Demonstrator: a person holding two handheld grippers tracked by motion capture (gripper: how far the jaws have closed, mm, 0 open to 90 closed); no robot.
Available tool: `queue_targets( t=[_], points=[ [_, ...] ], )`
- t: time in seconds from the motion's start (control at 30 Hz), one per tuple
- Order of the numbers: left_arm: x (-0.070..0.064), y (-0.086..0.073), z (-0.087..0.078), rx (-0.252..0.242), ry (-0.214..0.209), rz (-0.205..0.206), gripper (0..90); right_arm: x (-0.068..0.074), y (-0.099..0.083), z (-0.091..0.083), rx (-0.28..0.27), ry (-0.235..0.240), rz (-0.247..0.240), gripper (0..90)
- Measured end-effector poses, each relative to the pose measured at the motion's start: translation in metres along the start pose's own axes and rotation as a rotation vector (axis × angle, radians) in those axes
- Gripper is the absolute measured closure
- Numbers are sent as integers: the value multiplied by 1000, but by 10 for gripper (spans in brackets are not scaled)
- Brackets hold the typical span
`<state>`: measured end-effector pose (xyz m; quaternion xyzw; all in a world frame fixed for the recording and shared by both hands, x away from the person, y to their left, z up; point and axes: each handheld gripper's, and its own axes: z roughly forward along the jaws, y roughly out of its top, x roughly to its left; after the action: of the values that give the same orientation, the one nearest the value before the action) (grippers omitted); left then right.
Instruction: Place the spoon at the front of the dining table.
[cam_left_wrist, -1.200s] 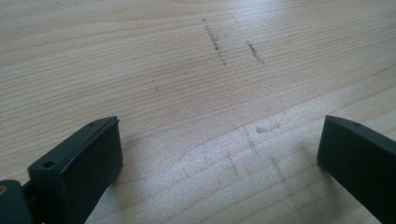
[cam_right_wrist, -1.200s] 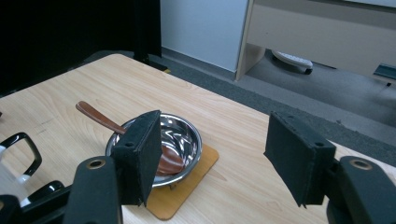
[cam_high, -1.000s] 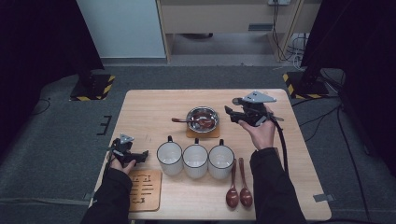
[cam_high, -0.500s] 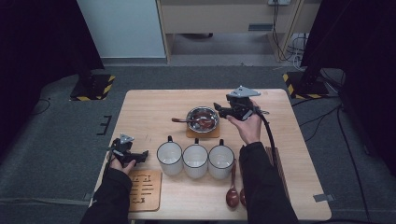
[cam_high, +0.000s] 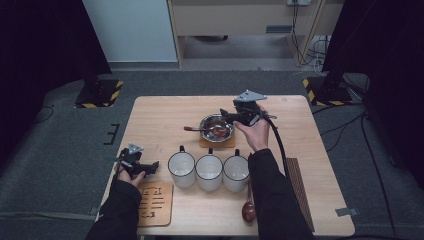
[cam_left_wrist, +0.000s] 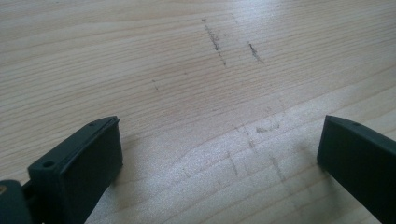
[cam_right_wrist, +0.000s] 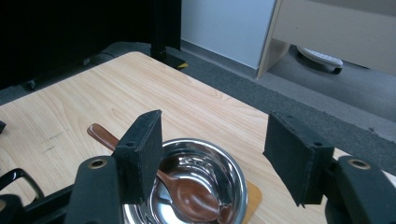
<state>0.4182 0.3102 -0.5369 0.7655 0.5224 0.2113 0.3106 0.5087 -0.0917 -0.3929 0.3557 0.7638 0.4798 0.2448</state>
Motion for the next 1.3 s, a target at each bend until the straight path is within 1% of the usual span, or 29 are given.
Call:
queue_targets(
  t=[0.1, 0.2, 0.27, 0.33, 0.4, 0.53, 0.57, 0.6, 0.7, 0.83, 0.97, 1.03, 1.2, 1.3],
  points=[
    [0, 0, 0, 0, 0, 0, 0, 3, 3, 6, 1, 7, 0, 370],
    [0, 0, 0, 0, 0, 0, 0, 3, 4, 11, -9, 12, 15, 378],
    [0, 0, 0, 0, 0, 0, 0, 4, 4, 14, -7, 13, 14, 392],
    [0, 0, 0, 0, 0, 0, 0, 5, 3, 16, -1, 11, 10, 394],
    [0, 0, 0, 0, 0, 0, 0, 7, 4, 19, 14, 15, -19, 394],
    [0, 0, 0, 0, 0, 0, 0, 10, 9, 25, 17, 20, -33, 411],
    [0, 0, 0, 0, 0, 0, 0, 11, 10, 27, 15, 20, -33, 417],
    [0, 0, 0, 0, 0, 0, 0, 11, 10, 28, 12, 27, -19, 417],
    [0, 0, 0, 0, 0, 0, 0, 10, 8, 35, 18, 27, -2, 419],
    [0, 0, 0, 0, 0, 0, 0, 9, 5, 40, 28, 27, 2, 425],
    [0, 0, 0, 0, 0, 0, 0, 10, 4, 45, 42, 29, -3, 431],
    [0, 0, 0, 0, 0, 0, 0, 11, 6, 46, 50, 30, -21, 431],
    [0, 0, 0, 0, 0, 0, 0, 15, 13, 51, 44, 45, -26, 436],
    [0, 0, 0, 0, 0, 0, 0, 18, 10, 56, 49, 59, -20, 441]
  ],
)
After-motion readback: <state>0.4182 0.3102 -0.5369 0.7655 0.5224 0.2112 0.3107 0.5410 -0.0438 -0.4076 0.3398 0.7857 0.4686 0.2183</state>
